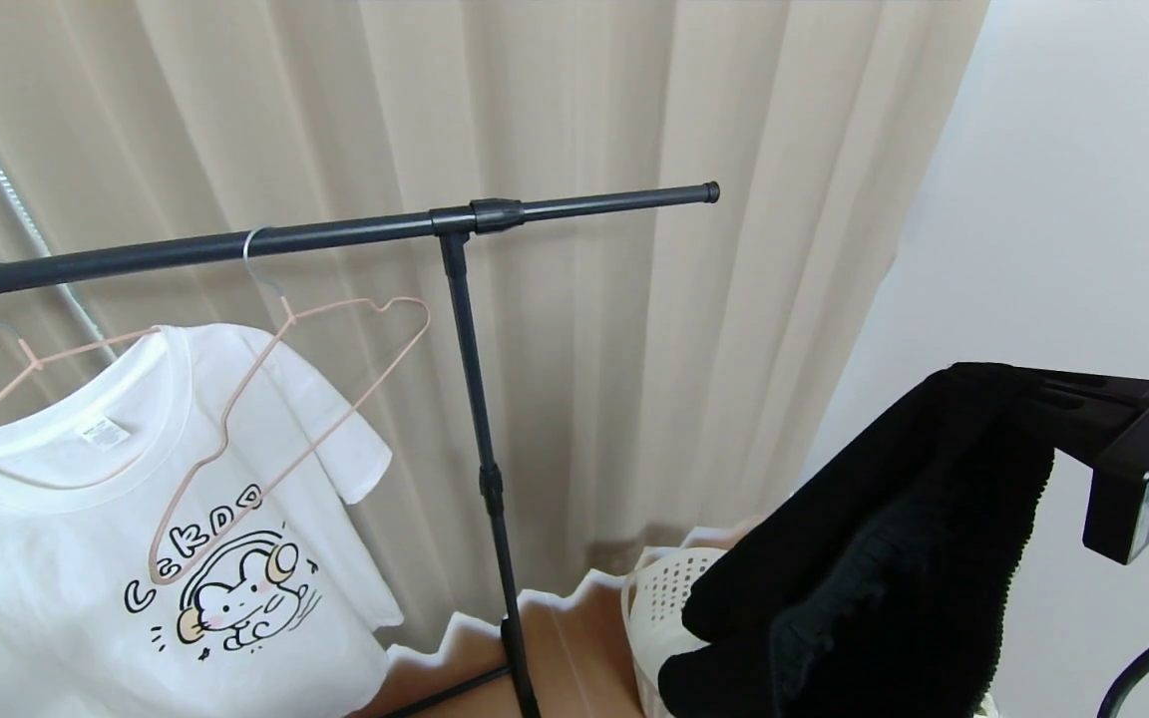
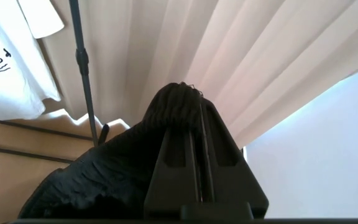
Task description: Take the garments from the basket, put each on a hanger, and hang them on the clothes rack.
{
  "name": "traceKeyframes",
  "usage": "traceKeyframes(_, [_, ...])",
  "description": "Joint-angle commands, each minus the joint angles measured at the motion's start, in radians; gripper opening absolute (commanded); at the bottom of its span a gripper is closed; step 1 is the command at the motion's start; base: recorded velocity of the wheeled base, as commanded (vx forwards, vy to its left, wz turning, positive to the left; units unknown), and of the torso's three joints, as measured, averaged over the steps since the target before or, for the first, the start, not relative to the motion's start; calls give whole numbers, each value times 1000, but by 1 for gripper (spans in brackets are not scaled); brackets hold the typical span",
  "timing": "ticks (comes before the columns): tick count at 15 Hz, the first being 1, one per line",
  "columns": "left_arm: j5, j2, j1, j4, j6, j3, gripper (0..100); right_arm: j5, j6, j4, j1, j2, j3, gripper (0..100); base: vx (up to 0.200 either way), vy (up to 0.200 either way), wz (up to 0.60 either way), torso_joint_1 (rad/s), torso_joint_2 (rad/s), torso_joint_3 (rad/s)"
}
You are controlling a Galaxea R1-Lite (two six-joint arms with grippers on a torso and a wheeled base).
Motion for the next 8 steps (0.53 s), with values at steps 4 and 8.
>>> traceKeyframes(4, [0, 1, 0, 0, 0, 0, 100, 0, 0, -1, 1, 0, -1, 0, 0, 0, 0, 8, -4, 121])
traceKeyframes(8, [0, 1, 0, 0, 0, 0, 100, 0, 0, -1, 0, 1, 2, 0, 0, 0, 0, 4, -1, 64])
